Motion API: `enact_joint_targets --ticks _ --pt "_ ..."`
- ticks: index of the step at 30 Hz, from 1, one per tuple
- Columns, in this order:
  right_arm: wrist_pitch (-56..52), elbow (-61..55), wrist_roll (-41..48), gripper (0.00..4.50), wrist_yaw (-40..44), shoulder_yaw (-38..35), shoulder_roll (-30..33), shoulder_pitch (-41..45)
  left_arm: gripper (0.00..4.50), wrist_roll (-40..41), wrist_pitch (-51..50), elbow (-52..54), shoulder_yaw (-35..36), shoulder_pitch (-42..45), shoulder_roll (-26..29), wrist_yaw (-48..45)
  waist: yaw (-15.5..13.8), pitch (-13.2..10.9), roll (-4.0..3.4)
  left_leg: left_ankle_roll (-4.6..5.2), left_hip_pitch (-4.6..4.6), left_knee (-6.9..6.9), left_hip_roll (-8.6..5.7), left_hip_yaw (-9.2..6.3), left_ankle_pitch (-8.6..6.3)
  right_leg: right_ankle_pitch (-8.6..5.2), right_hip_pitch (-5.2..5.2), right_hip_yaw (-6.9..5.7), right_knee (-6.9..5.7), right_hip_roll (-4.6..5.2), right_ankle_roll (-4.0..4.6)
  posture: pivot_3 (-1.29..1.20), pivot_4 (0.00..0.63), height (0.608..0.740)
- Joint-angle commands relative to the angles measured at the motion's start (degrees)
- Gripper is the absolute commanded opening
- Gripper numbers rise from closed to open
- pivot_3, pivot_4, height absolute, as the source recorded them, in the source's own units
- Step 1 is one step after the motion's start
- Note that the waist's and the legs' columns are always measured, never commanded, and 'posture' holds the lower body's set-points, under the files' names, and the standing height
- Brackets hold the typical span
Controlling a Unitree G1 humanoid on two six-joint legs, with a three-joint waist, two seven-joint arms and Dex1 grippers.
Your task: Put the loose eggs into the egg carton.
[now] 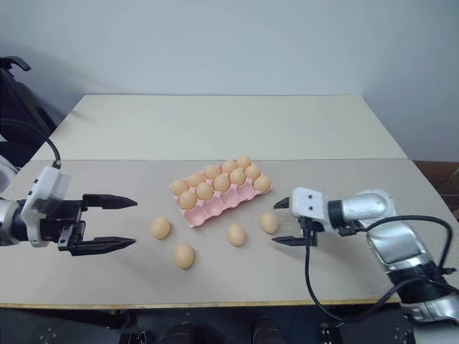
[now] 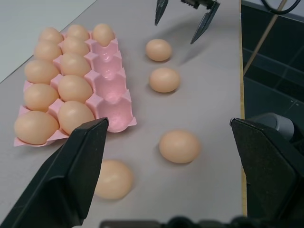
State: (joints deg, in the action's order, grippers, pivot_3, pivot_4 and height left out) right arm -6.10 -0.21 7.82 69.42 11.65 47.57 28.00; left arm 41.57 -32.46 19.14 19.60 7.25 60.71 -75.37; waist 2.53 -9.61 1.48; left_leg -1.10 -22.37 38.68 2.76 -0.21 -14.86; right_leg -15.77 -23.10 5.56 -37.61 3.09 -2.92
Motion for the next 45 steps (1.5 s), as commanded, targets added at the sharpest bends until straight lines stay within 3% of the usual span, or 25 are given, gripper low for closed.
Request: enact_joint_targets --ticks 1,6,10,13,14,19,24,33,39,40,41,44,45 --pt "4.83 3.82 -3.49 4.50 -0.56 1.57 -1.41 2.40 4.46 -0.16 1.22 -0.12 0.14 1.06 0.28 -0.38 0.00 0.00 0.00 0.00 0.01 0.00 0.00 0.00 0.00 0.00 0.01 0.00 0.00 0.00 0.00 0.00 0.150 0.740" --pt "7.89 9.71 -6.74 4.50 -2.22 3.46 -5.18 3.90 4.46 -0.28 1.24 0.05 0.56 0.20 0.41 -0.36 0.01 0.00 0.00 0.00 0.03 0.00 0.00 0.00 0.00 0.00 0.02 -0.01 -0.04 0.00 0.01 0.00 0.150 0.740" --pt "9.67 11.68 -7.67 3.59 -2.27 3.43 -6.55 4.24 4.50 -0.40 1.24 0.37 1.33 -0.58 0.68 -0.26 0.00 0.00 0.00 0.00 0.03 0.01 0.00 -0.01 0.00 0.00 0.01 -0.01 -0.03 0.00 0.01 0.00 0.150 0.740" --pt "8.64 10.37 -7.01 2.60 -2.32 2.62 -6.66 3.84 4.50 -0.51 1.16 0.56 2.00 -1.00 0.75 -0.23 0.01 0.00 0.00 0.00 0.05 0.01 0.00 -0.01 0.00 0.01 0.03 -0.01 -0.05 0.00 0.01 0.00 0.150 0.740" --pt "8.17 9.58 -6.67 2.56 -2.40 2.16 -6.50 3.65 4.50 -0.59 1.17 0.56 2.15 -1.08 0.75 -0.21 0.01 0.00 0.00 0.00 0.05 0.01 0.00 -0.01 0.00 0.01 0.03 -0.01 -0.05 0.00 0.01 0.00 0.150 0.740" --pt "6.23 6.29 -5.00 2.56 -3.44 -0.02 -6.70 4.16 4.50 -0.30 1.19 0.07 3.13 -0.62 -0.10 0.96 0.01 0.00 0.00 0.00 0.05 0.01 0.00 -0.01 0.00 0.01 0.03 -0.01 -0.06 0.00 0.01 0.00 0.150 0.740" --pt "3.39 6.32 -4.00 2.56 -6.23 -0.38 -10.92 8.81 4.50 3.02 -0.55 -1.04 4.10 3.99 -4.07 6.18 0.17 0.00 0.00 0.00 0.07 0.03 0.00 -0.02 0.00 0.01 0.03 0.00 -0.13 -0.01 0.02 0.00 0.150 0.740" --pt "5.47 18.37 -11.71 2.56 -17.00 1.52 -18.06 16.27 4.50 5.60 -1.78 -0.73 2.86 7.39 -5.85 8.83 0.00 0.00 -0.01 -0.01 0.00 0.04 -0.02 -0.06 0.00 0.01 0.00 -0.03 -0.09 0.03 0.02 0.00 0.150 0.740" --pt "4.72 22.18 -12.26 2.56 -19.66 0.78 -20.59 18.54 4.50 5.66 -1.52 -1.11 2.79 7.35 -5.43 8.55 0.21 0.00 -0.01 -0.02 0.04 0.02 -0.01 -0.07 0.01 0.02 -0.02 -0.02 -0.16 0.00 0.04 0.00 0.150 0.740" --pt "4.78 21.93 -12.04 3.24 -19.45 0.68 -20.56 18.52 4.50 5.70 -1.52 -1.05 2.93 7.17 -5.35 8.47 0.21 0.00 -0.01 -0.02 0.04 0.02 -0.01 -0.07 0.01 0.02 -0.02 -0.02 -0.15 0.00 0.04 0.00 0.150 0.740" --pt "4.02 21.19 -11.50 3.38 -19.26 0.33 -20.63 18.42 4.50 5.72 -1.55 -0.97 3.07 6.99 -5.27 8.44 0.21 0.00 -0.01 -0.02 0.02 0.02 -0.01 -0.07 0.01 0.02 -0.02 -0.02 -0.13 0.00 0.03 0.00 0.150 0.740" --pt "2.03 18.29 -9.68 4.40 -17.94 -0.64 -20.24 17.73 4.50 5.71 -1.61 -0.77 3.46 6.50 -5.15 8.43 0.20 0.00 -0.01 -0.02 0.02 0.02 -0.01 -0.07 0.01 0.02 -0.02 -0.02 -0.13 0.00 0.03 0.00 0.150 0.740" --pt "1.83 17.02 -9.19 4.48 -17.24 -0.86 -19.69 17.28 4.50 5.66 -1.57 -0.78 3.57 6.38 -5.11 8.42 0.19 0.00 -0.01 -0.02 0.02 0.02 -0.01 -0.07 0.01 0.02 -0.02 -0.02 -0.14 0.00 0.03 0.00 0.150 0.740"
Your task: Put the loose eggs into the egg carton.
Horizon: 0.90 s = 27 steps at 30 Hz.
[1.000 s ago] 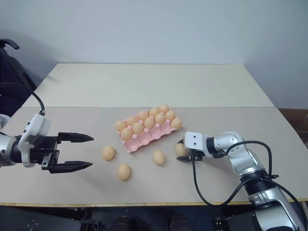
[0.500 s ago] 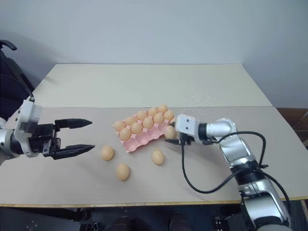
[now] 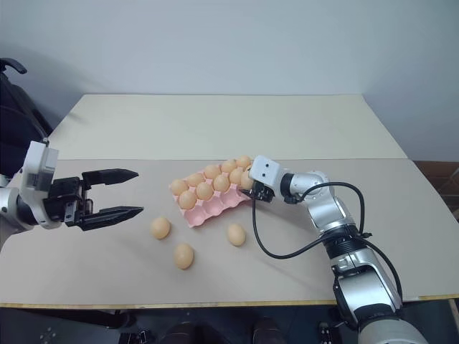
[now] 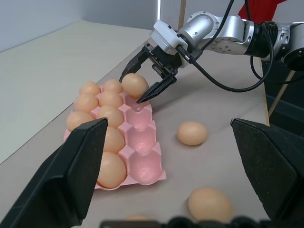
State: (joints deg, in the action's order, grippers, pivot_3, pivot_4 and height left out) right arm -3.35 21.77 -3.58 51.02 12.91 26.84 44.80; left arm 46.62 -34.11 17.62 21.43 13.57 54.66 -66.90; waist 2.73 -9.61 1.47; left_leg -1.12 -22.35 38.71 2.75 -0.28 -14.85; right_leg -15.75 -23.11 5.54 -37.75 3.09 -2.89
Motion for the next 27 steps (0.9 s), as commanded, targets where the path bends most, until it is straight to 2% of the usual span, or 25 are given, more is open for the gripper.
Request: enact_joint_targets --ticks 1,7,9,14,20,27 --pt "-1.43 -6.53 2.89 4.48 2.00 -2.43 1.72 -0.14 4.50 0.52 0.18 0.72 1.87 -0.12 1.00 -0.11 -0.03 0.00 0.00 0.00 0.00 0.00 0.00 0.00 0.00 0.00 0.00 0.00 -0.01 0.00 0.00 0.00 0.150 0.740" --pt "-7.56 -17.79 11.05 4.48 7.03 -6.87 5.94 -5.12 4.50 0.30 0.54 0.28 2.93 -1.35 2.00 -1.43 -0.25 -0.01 -0.01 0.00 -0.02 -0.01 0.00 -0.01 0.00 0.00 0.01 -0.01 0.04 0.00 0.00 0.00 0.150 0.740" --pt "-10.71 -22.68 16.48 4.48 10.98 -9.79 9.00 -8.06 4.50 -0.48 1.51 -0.32 3.66 -2.79 3.09 -3.50 -0.23 -0.01 -0.01 0.00 -0.02 -0.01 0.00 -0.01 0.00 0.00 0.01 -0.01 0.04 0.00 0.00 0.00 0.150 0.740" --pt "-18.32 -32.66 29.77 4.48 23.51 -17.23 21.19 -17.14 4.50 -3.08 5.17 -1.68 5.75 -8.16 5.43 -9.74 -0.46 -0.03 -0.04 0.01 -0.02 -0.06 0.00 0.00 -0.01 -0.01 0.05 -0.03 0.17 0.02 -0.01 0.00 0.150 0.740" --pt "-16.98 -35.92 34.49 4.48 30.27 -23.08 29.28 -24.24 4.50 -4.10 7.29 -3.31 6.98 -11.71 8.20 -17.05 -0.03 -0.03 -0.04 0.01 0.12 -0.07 0.05 0.04 -0.01 -0.02 0.11 0.00 0.13 -0.04 0.01 0.00 0.150 0.740" --pt "-17.49 -37.76 37.47 4.48 30.39 -26.23 30.94 -26.51 4.50 -4.10 7.56 -3.83 7.39 -11.92 8.26 -17.58 -0.19 -0.03 -0.04 0.01 0.05 -0.07 0.05 0.06 -0.01 -0.02 0.06 0.01 0.16 -0.03 0.00 0.00 0.150 0.740"
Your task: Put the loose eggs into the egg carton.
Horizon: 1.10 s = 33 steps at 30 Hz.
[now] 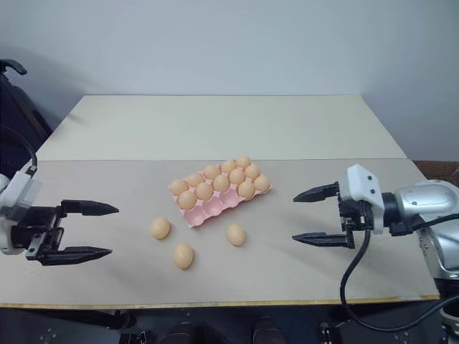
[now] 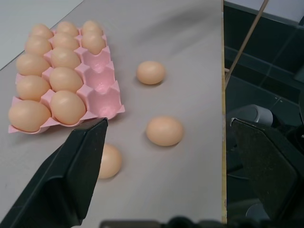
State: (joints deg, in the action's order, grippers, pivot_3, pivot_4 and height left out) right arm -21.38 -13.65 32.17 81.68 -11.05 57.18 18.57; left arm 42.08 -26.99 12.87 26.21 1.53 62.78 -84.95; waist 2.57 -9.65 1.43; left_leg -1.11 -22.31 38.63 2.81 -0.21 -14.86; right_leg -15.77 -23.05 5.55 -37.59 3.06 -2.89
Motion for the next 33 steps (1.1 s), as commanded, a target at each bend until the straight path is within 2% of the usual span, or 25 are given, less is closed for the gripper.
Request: enact_joint_targets --ticks 1,8,13,17,21,26,33 --pt "0.38 -2.69 1.85 4.48 -0.94 -2.15 0.30 -0.25 4.50 0.40 0.54 1.36 2.59 -0.28 -0.18 0.76 -0.03 0.00 0.00 0.00 -0.01 0.00 0.00 0.00 0.00 0.00 0.00 0.00 0.00 0.01 0.00 0.00 0.150 0.740" --pt "0.39 -4.34 1.26 4.48 -3.86 0.94 -1.61 0.55 4.50 0.86 0.45 2.39 2.61 -0.86 -0.72 1.78 -0.01 0.00 0.00 0.00 0.01 0.01 -0.01 0.00 0.00 0.00 0.01 0.00 -0.02 0.01 0.00 0.00 0.150 0.740" --pt "5.94 -4.11 -7.64 4.48 -6.42 11.16 -5.64 4.08 4.50 0.97 0.82 3.10 2.25 -0.44 -0.89 2.15 0.10 0.00 0.00 0.00 0.01 0.01 0.00 0.00 0.00 0.00 -0.02 0.01 -0.03 0.01 0.00 0.00 0.150 0.740" --pt "9.94 -0.20 -16.67 4.48 -9.72 21.68 -12.80 8.82 4.50 -0.74 2.56 3.80 1.14 -1.43 -0.60 1.05 0.20 0.00 0.00 0.00 -0.01 0.00 0.00 0.01 0.00 0.00 -0.06 0.01 -0.05 0.00 0.00 0.00 0.150 0.740" --pt "12.27 4.34 -22.02 4.48 -10.89 28.02 -18.32 12.32 4.50 -0.10 1.79 4.66 1.13 -1.90 -0.82 1.19 -0.02 0.00 -0.01 0.00 -0.07 0.01 -0.01 0.00 0.00 0.00 -0.11 0.00 -0.04 0.00 0.01 0.00 0.150 0.740" --pt "17.51 11.81 -28.71 4.48 -11.78 33.46 -21.79 15.64 4.50 -0.16 1.75 5.36 1.79 -3.15 -0.72 0.84 -0.24 0.00 0.00 0.00 -0.07 0.03 -0.01 0.00 0.00 0.01 -0.08 -0.03 -0.04 0.02 0.01 0.00 0.150 0.740" --pt "20.49 18.73 -31.73 4.48 -12.06 35.09 -25.23 17.42 4.50 -0.50 1.96 5.41 1.82 -3.44 -0.51 0.79 -0.07 0.00 0.00 -0.01 -0.03 0.03 0.00 0.00 0.00 0.01 -0.09 -0.02 -0.09 0.00 0.03 0.00 0.150 0.740"
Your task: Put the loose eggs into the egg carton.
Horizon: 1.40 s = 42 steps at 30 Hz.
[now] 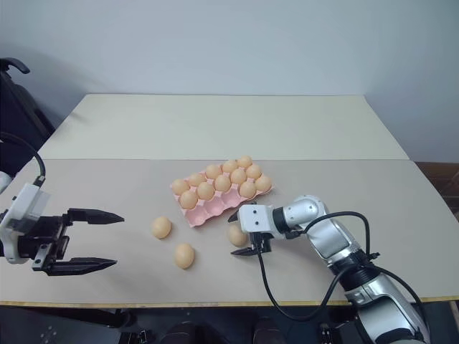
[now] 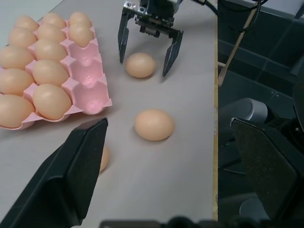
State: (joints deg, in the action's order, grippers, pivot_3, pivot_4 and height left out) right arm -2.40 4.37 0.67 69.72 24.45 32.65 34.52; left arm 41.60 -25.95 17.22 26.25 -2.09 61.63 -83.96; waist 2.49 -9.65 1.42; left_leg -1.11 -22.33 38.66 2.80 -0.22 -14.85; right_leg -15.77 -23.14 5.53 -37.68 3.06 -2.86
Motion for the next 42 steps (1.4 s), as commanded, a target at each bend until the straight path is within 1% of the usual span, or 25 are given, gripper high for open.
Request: enact_joint_targets --ticks 1,3,6,7,13,17,23,26,28,30,31,33,34,39,42 --pt "1.78 1.32 -0.38 4.31 -0.05 -0.44 -1.00 1.68 4.50 -0.13 1.00 1.12 1.76 0.15 0.67 -0.17 0.01 0.00 0.00 0.00 0.00 0.00 0.00 0.00 0.00 0.00 0.00 0.00 0.00 0.00 0.00 0.00 0.150 0.740" --pt "1.92 2.06 -0.58 3.84 0.15 -0.56 -1.29 1.93 4.50 -0.28 1.07 1.33 1.76 0.02 0.69 -0.11 0.01 0.00 0.00 0.00 0.00 0.00 0.00 0.00 0.00 0.00 0.00 0.00 0.00 0.00 0.00 0.00 0.150 0.740" --pt "2.12 2.14 -0.42 2.79 0.48 -0.96 -1.28 2.07 4.50 -0.30 1.06 1.51 1.83 -0.06 0.67 -0.03 0.01 0.00 0.00 0.00 0.00 0.00 0.00 0.00 0.00 0.00 0.01 0.00 -0.01 0.00 0.00 0.00 0.150 0.740" --pt "1.97 1.86 -0.18 2.63 0.69 -1.17 -1.13 2.05 4.50 -0.36 1.08 1.46 1.85 -0.07 0.71 -0.04 0.01 0.00 0.00 0.00 0.01 0.00 0.00 0.00 0.00 0.00 0.01 0.00 -0.01 0.00 0.00 0.00 0.150 0.740" --pt "0.87 0.33 1.75 2.62 -0.43 -4.32 -0.83 2.36 4.50 -0.46 0.96 1.23 2.01 0.20 0.46 0.07 0.01 0.00 0.00 0.00 0.01 0.00 0.00 -0.01 0.00 0.00 0.01 0.00 -0.01 0.00 0.00 0.00 0.150 0.740" --pt "-0.92 0.31 3.62 2.62 -2.27 -7.03 -2.41 4.68 4.50 0.38 0.29 0.73 1.98 1.46 0.14 1.04 0.10 0.00 0.00 0.00 0.01 0.00 0.00 -0.01 0.00 0.00 0.01 0.00 -0.03 0.00 0.00 0.00 0.150 0.740" --pt "1.28 6.72 1.19 2.62 -8.04 -8.47 -5.18 8.91 4.50 2.26 -1.17 0.35 1.91 3.64 -0.75 2.89 0.18 0.00 0.00 0.00 0.02 0.00 0.01 -0.02 0.00 0.01 0.00 0.00 -0.05 0.00 0.01 0.00 0.150 0.740" --pt "3.17 10.89 -2.07 2.62 -14.21 -8.44 -7.49 10.27 4.50 2.93 -1.77 0.36 1.89 4.08 -0.92 3.76 0.18 0.00 0.00 0.00 0.00 0.00 0.00 -0.01 0.00 0.01 -0.01 0.00 -0.03 0.01 0.01 0.00 0.150 0.740" --pt "3.66 12.48 -3.11 2.62 -16.30 -8.29 -8.63 10.74 4.50 2.93 -1.83 0.32 1.88 4.14 -0.94 3.80 0.23 0.00 0.00 0.00 0.00 -0.01 0.00 -0.02 0.00 0.01 -0.01 0.00 -0.05 0.00 0.01 0.00 0.150 0.740" --pt "3.47 13.29 -3.76 3.32 -17.45 -8.17 -9.35 10.98 4.50 2.86 -1.82 0.25 1.86 4.20 -0.90 3.66 0.27 0.00 0.00 0.00 0.00 -0.01 0.00 -0.02 0.00 0.01 -0.02 0.00 -0.06 0.00 0.01 0.00 0.150 0.740" --pt "3.52 13.84 -4.27 3.55 -18.36 -8.18 -9.68 11.14 4.50 2.85 -1.82 0.20 1.86 4.23 -0.84 3.58 0.27 0.00 0.00 0.00 0.00 -0.01 0.00 -0.02 0.00 0.01 -0.02 0.00 -0.06 0.00 0.01 0.00 0.150 0.740" --pt "3.32 14.31 -4.60 4.24 -19.04 -8.34 -9.95 11.36 4.50 2.86 -1.88 0.24 1.94 4.18 -0.75 3.49 0.29 0.00 0.00 0.00 0.00 -0.01 0.00 -0.02 0.00 0.01 -0.02 0.01 -0.05 0.00 0.01 0.00 0.150 0.740" --pt "3.24 14.38 -4.64 4.43 -19.15 -8.37 -9.99 11.41 4.50 2.87 -1.89 0.26 1.99 4.15 -0.73 3.45 0.31 0.00 0.00 0.00 0.00 -0.01 0.00 -0.02 0.00 0.01 -0.02 0.00 -0.05 0.00 0.01 0.00 0.150 0.740" --pt "1.00 10.82 -1.90 4.43 -17.83 -10.32 -8.94 10.23 4.50 2.94 -2.16 0.44 2.41 3.79 -0.67 3.50 0.32 0.00 0.00 0.00 0.00 -0.01 0.00 -0.02 0.00 0.01 -0.02 0.00 -0.05 0.00 0.01 0.00 0.150 0.740" --pt "-1.27 5.73 1.06 4.43 -15.64 -12.13 -6.95 8.26 4.50 2.86 -2.21 0.34 2.65 3.52 -0.70 3.41 0.19 0.00 -0.01 0.00 -0.01 -0.02 0.01 -0.03 0.00 0.01 -0.02 0.00 -0.05 0.00 0.01 0.00 0.150 0.740"
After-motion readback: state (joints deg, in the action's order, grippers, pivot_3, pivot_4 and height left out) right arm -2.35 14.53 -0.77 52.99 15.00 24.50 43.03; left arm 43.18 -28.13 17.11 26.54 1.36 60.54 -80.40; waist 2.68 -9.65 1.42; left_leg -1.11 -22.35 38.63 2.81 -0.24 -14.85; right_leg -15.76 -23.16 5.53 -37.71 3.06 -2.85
